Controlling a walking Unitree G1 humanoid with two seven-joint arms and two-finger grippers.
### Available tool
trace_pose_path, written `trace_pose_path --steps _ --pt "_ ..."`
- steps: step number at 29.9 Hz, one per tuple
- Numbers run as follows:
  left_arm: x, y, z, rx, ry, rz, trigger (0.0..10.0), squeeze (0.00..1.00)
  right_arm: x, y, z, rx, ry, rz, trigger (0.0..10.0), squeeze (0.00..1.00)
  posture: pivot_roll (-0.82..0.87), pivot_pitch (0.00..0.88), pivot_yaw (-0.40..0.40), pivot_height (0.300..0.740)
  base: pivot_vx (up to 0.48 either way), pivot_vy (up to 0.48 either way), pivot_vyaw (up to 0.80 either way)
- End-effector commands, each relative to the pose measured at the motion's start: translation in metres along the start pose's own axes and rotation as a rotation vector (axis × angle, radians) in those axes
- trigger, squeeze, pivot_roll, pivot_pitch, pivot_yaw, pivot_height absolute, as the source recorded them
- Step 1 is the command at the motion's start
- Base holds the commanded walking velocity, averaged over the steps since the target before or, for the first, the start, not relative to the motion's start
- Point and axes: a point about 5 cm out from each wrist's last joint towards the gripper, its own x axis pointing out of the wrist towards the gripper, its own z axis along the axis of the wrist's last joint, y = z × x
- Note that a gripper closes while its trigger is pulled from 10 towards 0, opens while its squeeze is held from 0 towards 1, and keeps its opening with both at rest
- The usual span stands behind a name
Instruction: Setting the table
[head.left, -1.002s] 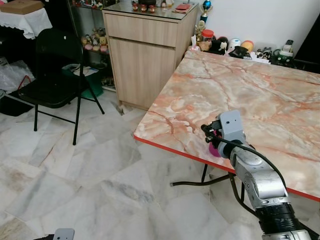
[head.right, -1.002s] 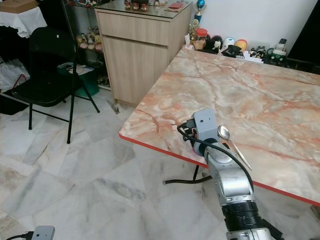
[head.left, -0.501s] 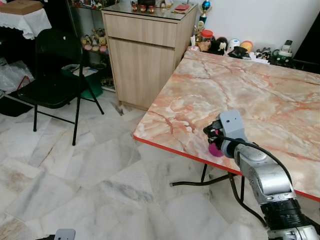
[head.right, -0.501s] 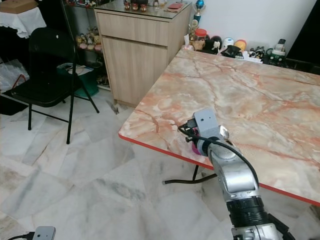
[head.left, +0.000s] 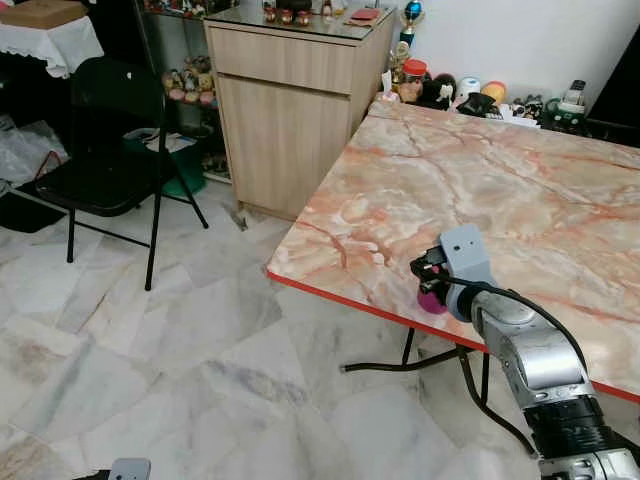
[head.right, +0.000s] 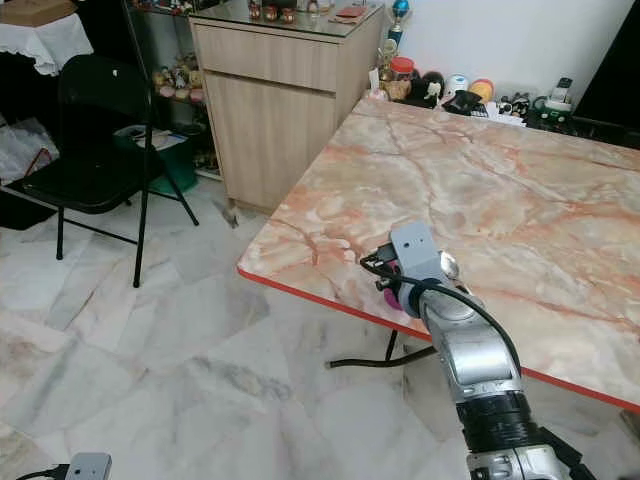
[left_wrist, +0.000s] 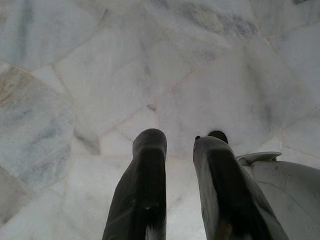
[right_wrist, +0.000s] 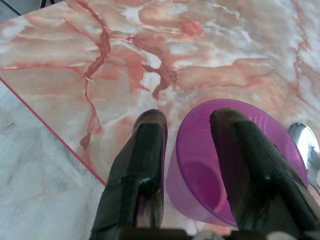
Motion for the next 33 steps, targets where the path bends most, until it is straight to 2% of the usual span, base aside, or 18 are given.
trace_pose_path --steps 1,33 --pt "-0.0021 -0.0003 -0.0065 -0.014 0.017 0.001 10.0 0.0 0.0005 -0.0039 0.0013 -0.016 0.006 -0.008 10.0 0.0 0.1 0.123 -0.042 0.74 0.0 0.0 0.0" --pt "-0.0025 -0.0003 -0.0074 -0.013 0.019 0.001 10.0 0.0 0.0056 -0.003 -0.0061 -0.013 0.024 0.002 10.0 0.0 0.11 0.123 -0.041 0.74 0.0 0.0 0.0"
